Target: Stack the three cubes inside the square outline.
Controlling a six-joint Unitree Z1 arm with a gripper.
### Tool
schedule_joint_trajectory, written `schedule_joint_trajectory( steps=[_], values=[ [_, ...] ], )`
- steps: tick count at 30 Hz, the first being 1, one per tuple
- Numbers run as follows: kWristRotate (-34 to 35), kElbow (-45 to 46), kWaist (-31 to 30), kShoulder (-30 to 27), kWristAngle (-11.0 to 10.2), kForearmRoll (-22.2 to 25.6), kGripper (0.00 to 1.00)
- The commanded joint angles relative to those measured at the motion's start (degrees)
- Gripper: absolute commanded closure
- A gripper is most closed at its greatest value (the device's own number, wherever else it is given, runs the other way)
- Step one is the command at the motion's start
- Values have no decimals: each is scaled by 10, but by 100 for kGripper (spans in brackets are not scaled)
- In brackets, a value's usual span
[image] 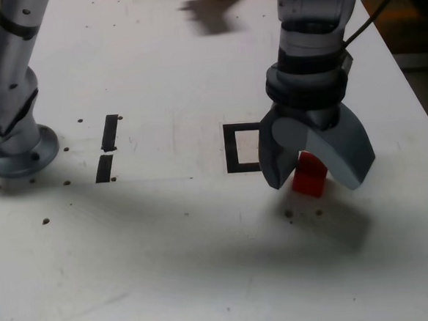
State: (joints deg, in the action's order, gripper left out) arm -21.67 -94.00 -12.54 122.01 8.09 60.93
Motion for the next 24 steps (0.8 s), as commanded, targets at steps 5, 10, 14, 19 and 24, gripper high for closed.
schedule_joint_trajectory(
  steps=[5, 10, 14, 19, 24],
  values=[
    [0, 10, 12, 5, 12, -1, 4],
    [0, 17, 17, 13, 28, 6, 9],
    [-1, 16, 18, 19, 40, 9, 16],
    [-7, 12, 18, 25, 50, 11, 18],
    [-11, 7, 19, 30, 53, 14, 27]
  ],
)
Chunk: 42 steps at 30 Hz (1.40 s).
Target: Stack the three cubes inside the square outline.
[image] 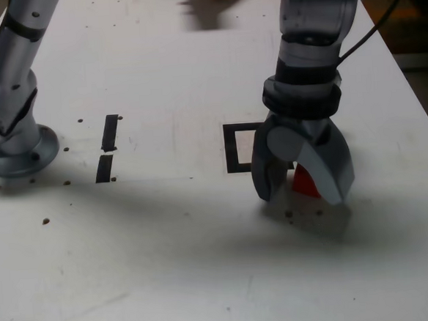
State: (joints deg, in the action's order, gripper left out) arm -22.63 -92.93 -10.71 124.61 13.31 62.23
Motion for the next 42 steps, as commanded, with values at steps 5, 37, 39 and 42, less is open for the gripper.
schedule_joint_trajectory(
  steps=[5, 37, 39, 42],
  values=[
    [0, 0, 1, 6, -3, -11, 60],
    [61, 174, 41, -186, -42, -55, 90],
    [60, 185, 53, -182, -35, -72, 89],
    [58, 191, 63, -171, -25, -92, 87]
  ],
)
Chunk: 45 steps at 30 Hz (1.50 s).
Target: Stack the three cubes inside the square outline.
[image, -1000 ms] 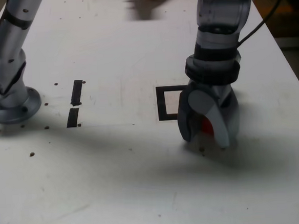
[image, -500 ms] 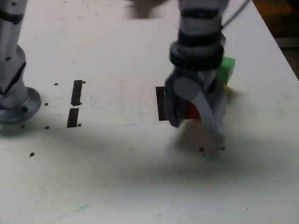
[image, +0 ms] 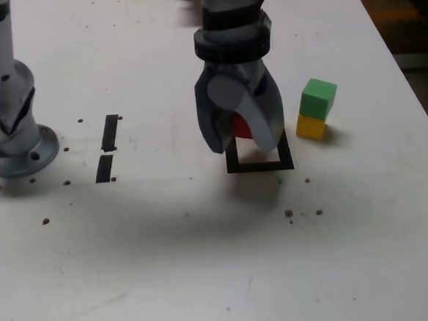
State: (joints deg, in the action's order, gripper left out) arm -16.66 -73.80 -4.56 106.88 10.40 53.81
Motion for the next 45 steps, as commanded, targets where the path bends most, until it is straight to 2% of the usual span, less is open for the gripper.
schedule_joint_trajectory(
  steps=[1, 11, 15, 20, 26, 29, 35, 39, 45],
  values=[
    [-3, 0, 4, 11, 8, -13, 86],
    [-19, 2, 17, 46, 32, -54, 82],
    [-20, 9, 24, 53, 34, -62, 80],
    [-20, 25, 35, 53, 32, -63, 69],
    [-22, 36, 44, 48, 24, -65, 64],
    [-25, 38, 45, 46, 22, -68, 54],
    [-36, 46, 45, 34, 16, -74, 16],
    [-36, 54, 45, 19, 4, -75, 8],
    [-34, 65, 45, -12, -22, -62, 5]
  ],
)
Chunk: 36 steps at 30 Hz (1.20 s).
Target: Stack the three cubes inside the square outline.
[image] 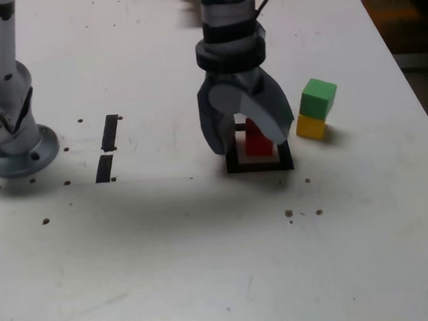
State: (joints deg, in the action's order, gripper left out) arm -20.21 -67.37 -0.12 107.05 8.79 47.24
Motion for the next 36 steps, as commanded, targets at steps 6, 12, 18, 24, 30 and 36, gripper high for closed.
schedule_joint_trajectory(
  steps=[6, 12, 18, 24, 30, 36],
  values=[
    [9, -23, 0, -71, -56, 60, 4],
    [-21, -143, -13, -89, -118, 189, 4],
    [-89, -280, -20, -52, -123, 298, 4],
    [-135, -369, -20, 7, -120, 364, 4],
    [-150, -401, -17, 63, -126, 378, 4],
    [-151, -402, -7, 106, -136, 373, 4]
  ],
)
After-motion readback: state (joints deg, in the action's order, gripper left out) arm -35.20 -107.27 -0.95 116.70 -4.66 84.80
